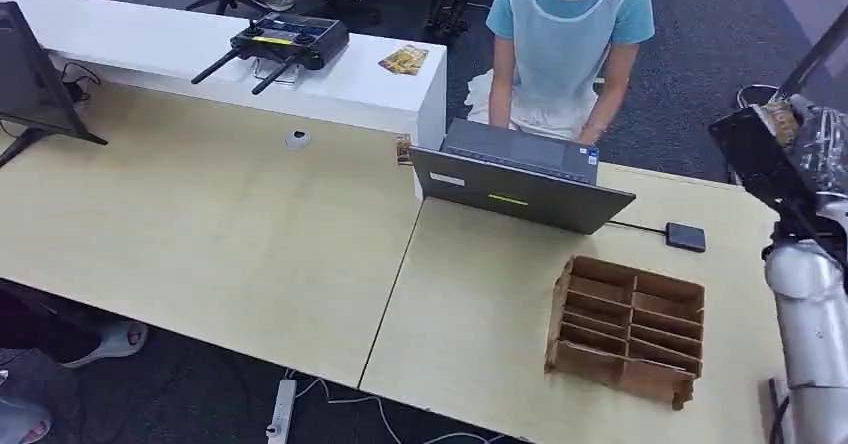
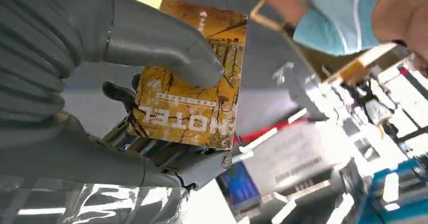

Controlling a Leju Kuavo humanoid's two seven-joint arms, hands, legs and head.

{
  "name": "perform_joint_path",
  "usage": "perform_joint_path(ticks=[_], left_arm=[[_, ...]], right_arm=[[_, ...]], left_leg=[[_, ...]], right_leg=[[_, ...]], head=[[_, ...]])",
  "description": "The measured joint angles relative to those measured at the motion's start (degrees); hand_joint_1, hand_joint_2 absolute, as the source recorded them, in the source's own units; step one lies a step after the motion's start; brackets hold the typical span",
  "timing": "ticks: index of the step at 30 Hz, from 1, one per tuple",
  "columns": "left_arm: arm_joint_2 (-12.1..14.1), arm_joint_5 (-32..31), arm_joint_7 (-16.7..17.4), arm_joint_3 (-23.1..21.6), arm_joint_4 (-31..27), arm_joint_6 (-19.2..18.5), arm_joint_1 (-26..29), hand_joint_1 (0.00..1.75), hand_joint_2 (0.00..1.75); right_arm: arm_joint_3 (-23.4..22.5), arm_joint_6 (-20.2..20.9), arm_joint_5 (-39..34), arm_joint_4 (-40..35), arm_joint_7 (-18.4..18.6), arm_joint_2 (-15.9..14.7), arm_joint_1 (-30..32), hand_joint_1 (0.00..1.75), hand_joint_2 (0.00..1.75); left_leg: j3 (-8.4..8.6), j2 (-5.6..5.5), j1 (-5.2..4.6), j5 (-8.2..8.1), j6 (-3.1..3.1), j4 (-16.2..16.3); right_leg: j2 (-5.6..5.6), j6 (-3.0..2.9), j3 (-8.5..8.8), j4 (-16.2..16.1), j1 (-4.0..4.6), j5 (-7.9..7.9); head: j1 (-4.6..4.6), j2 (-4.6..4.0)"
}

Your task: Pass the card to the sensor for recognition and then transmit it.

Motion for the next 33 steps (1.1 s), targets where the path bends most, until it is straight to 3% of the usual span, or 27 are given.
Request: perform_joint_path(ticks=[3,6,11,17,24,33], left_arm=[[0.0,0.17,0.09,0.59,0.0,-0.15,0.23,0.0,1.75],[0.0,0.22,0.09,1.03,0.0,-0.2,0.3,0.0,1.75],[0.02,0.35,0.09,1.86,0.0,-0.55,0.4,0.0,1.75],[0.02,0.68,-0.04,2.77,0.0,-0.81,0.53,0.0,1.75],[0.0,0.85,-0.11,3.82,0.0,-0.94,0.7,0.0,1.75],[-0.02,0.83,-0.11,4.79,0.0,-1.03,0.79,0.0,1.75]], right_arm=[[-4.01,5.62,-7.95,-0.59,-1.22,-1.98,0.52,1.75,1.75],[-6.55,9.7,-11.38,-0.5,-0.87,-4.17,0.52,1.75,1.75],[-7.99,17.72,-17.45,1.05,-0.13,-8.39,0.45,1.75,1.75],[-8.6,26.61,-26.66,4.22,-1.85,-14.7,0.77,1.75,1.75],[-10.11,29.63,-36.54,5.25,-4.13,-21.61,7.61,1.75,1.75],[-13.35,29.83,-42.13,2.58,-6.16,-25.26,20.49,1.75,1.75]], left_leg=[[-0.02,0.0,-0.01,-0.01,0.0,0.0],[-0.03,0.0,-0.01,-0.01,0.01,0.01],[-0.04,-0.02,-0.01,-0.01,0.01,0.01],[-0.05,-0.03,-0.01,-0.01,0.01,0.01],[-0.14,-0.07,-0.01,-0.07,0.07,0.01],[-0.14,-0.05,0.0,-0.12,0.12,0.01]], right_leg=[[0.02,0.03,-0.01,0.0,-0.01,0.02],[0.02,0.05,-0.01,-0.01,0.0,0.03],[-0.02,0.05,-0.01,-0.01,0.0,0.03],[-0.03,0.06,-0.02,-0.04,0.0,0.03],[-0.1,0.09,-0.03,-0.07,0.0,0.0],[-0.07,0.12,-0.06,-0.07,0.01,-0.03]], head=[[-0.02,0.0],[-0.02,0.0],[-0.02,0.0],[-0.02,0.0],[0.0,0.0],[-0.02,0.0]])
